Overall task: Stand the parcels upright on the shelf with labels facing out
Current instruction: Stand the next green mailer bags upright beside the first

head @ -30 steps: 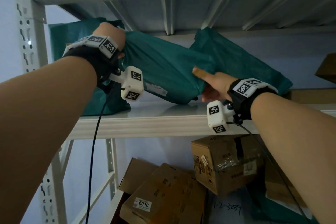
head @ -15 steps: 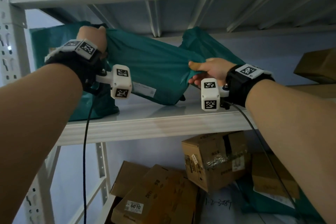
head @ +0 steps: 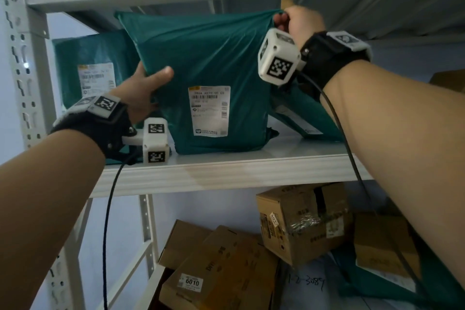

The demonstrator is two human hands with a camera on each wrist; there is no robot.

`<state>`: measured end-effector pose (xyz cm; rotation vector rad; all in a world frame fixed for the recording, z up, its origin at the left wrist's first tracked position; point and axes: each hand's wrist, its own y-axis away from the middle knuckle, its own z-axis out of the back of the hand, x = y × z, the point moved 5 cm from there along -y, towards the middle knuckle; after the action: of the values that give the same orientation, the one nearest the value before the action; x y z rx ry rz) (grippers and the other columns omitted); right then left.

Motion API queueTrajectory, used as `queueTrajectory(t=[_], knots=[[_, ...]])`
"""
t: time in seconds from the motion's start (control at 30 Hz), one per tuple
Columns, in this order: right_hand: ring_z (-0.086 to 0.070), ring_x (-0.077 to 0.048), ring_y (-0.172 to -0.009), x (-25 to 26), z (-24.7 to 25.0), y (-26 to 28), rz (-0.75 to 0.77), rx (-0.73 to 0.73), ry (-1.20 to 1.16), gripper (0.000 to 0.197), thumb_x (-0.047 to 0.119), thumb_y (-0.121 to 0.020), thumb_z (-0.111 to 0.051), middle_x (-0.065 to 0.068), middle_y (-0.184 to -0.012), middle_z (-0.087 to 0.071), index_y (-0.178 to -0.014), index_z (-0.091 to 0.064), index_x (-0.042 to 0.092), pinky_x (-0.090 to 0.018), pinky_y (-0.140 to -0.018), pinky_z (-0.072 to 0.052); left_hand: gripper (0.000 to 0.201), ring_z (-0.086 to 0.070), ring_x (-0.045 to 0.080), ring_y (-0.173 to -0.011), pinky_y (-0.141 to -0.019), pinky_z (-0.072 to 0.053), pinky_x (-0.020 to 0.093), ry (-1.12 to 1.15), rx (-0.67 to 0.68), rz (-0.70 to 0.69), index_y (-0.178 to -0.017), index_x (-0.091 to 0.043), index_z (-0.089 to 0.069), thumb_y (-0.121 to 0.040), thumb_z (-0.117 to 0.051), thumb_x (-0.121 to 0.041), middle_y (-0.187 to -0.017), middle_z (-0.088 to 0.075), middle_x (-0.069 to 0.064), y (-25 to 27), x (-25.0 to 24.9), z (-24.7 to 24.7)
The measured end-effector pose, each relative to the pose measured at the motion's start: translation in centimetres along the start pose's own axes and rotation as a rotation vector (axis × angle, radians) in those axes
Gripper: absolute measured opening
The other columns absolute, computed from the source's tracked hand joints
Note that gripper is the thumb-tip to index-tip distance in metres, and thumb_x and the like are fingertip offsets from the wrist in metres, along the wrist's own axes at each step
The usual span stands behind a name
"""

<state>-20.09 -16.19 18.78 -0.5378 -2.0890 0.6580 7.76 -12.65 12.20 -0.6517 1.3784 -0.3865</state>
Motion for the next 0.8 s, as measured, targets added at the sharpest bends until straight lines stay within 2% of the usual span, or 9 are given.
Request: queueTrajectory(t=[0.1,0.2,0.3,0.33,0.4,0.5,0.63,0.73,0.8], knots=[[-0.040,-0.004,-0.022,0.6,-1.1,0.2,0.012,-0.049,0.042,0.050,0.018,-0.097,-0.051,0.006,-0.024,-0.047,-0.049,-0.040,0.008,-0.009,-0.033,-0.032,0.073,-0.063,0.022,-0.111,-0.084,-0.055,0.044,0.130,-0.123,-0.087,-0.138,-0.027,-0.035,-0.075,-0.070,-0.021,-0.127,-0.061,0.000,-0.7,-0.8,0.4],[-0.047,-0.001,-0.024,-0.1,-1.6,1.0,0.010,0.029,0.018,0.041,0.026,-0.097,-0.051,0.007,-0.029,-0.053,-0.062,-0.053,0.004,-0.008,-0.032,-0.037,0.059,-0.064,0.024,-0.110,-0.089,-0.054,0.049,0.163,-0.216,-0.124,-0.129,-0.028,-0.041,-0.079,-0.071,-0.023,-0.125,-0.062,0.002,-1.1,-1.5,0.8],[-0.071,-0.010,-0.071,-1.4,-1.6,1.2,0.002,0.190,0.028,0.037,0.037,-0.092,-0.057,0.000,-0.077,-0.074,-0.102,-0.065,0.002,-0.023,-0.066,-0.059,0.056,-0.067,0.023,-0.105,-0.085,-0.056,0.049,0.116,-0.307,-0.115,-0.126,-0.025,-0.043,-0.078,-0.072,-0.035,-0.120,-0.063,0.000,-1.3,-1.6,1.1],[-0.069,-0.012,-0.082,-2.0,-1.4,1.3,-0.013,0.226,0.087,0.038,0.038,-0.090,-0.060,0.001,-0.090,-0.072,-0.111,-0.063,0.006,-0.028,-0.074,-0.059,0.058,-0.067,0.023,-0.103,-0.084,-0.056,0.050,0.112,-0.334,-0.115,-0.126,-0.024,-0.044,-0.077,-0.072,-0.038,-0.118,-0.064,0.000,-1.5,-1.5,1.2],[-0.065,-0.009,-0.083,-3.5,-1.1,1.7,-0.048,0.306,0.194,0.034,0.028,-0.089,-0.063,0.004,-0.096,-0.067,-0.119,-0.055,0.016,-0.026,-0.068,-0.056,0.062,-0.068,0.024,-0.101,-0.081,-0.057,0.051,0.068,-0.370,-0.100,-0.124,-0.023,-0.046,-0.072,-0.072,-0.046,-0.117,-0.065,0.001,-1.6,-1.4,1.2],[-0.067,-0.021,-0.090,-7.0,-0.2,1.6,-0.149,0.367,0.320,0.068,0.006,-0.081,-0.070,-0.010,-0.121,-0.064,-0.141,-0.037,0.017,-0.034,-0.076,-0.058,0.067,-0.069,0.023,-0.097,-0.080,-0.058,0.049,-0.065,-0.439,-0.096,-0.115,-0.022,-0.051,-0.063,-0.069,-0.061,-0.112,-0.067,0.000,-1.7,-1.2,1.1],[-0.065,-0.027,-0.102,-10.5,1.5,1.7,-0.303,0.358,0.406,0.095,0.007,-0.077,-0.074,-0.014,-0.136,-0.055,-0.151,-0.016,0.020,-0.043,-0.085,-0.056,0.063,-0.068,0.023,-0.092,-0.082,-0.058,0.046,-0.275,-0.513,-0.073,-0.123,-0.016,-0.051,-0.075,-0.063,-0.056,-0.110,-0.068,0.001,-1.8,-0.2,0.9],[-0.065,-0.022,-0.095,-11.5,1.5,1.7,-0.281,0.359,0.407,0.088,0.005,-0.078,-0.073,-0.013,-0.133,-0.057,-0.149,-0.023,0.016,-0.036,-0.079,-0.057,0.057,-0.066,0.023,-0.097,-0.085,-0.055,0.038,-0.390,-0.559,-0.068,-0.127,-0.012,-0.051,-0.083,-0.061,-0.048,-0.114,-0.066,0.004,-2.0,1.0,1.2],[-0.063,-0.023,-0.102,-12.1,1.2,1.5,-0.258,0.375,0.453,0.081,0.006,-0.078,-0.074,-0.011,-0.133,-0.057,-0.145,-0.028,0.012,-0.036,-0.086,-0.055,0.055,-0.065,0.024,-0.101,-0.087,-0.053,0.036,-0.460,-0.571,-0.062,-0.125,-0.011,-0.054,-0.084,-0.060,-0.047,-0.117,-0.066,0.005,-1.8,1.6,1.3]])
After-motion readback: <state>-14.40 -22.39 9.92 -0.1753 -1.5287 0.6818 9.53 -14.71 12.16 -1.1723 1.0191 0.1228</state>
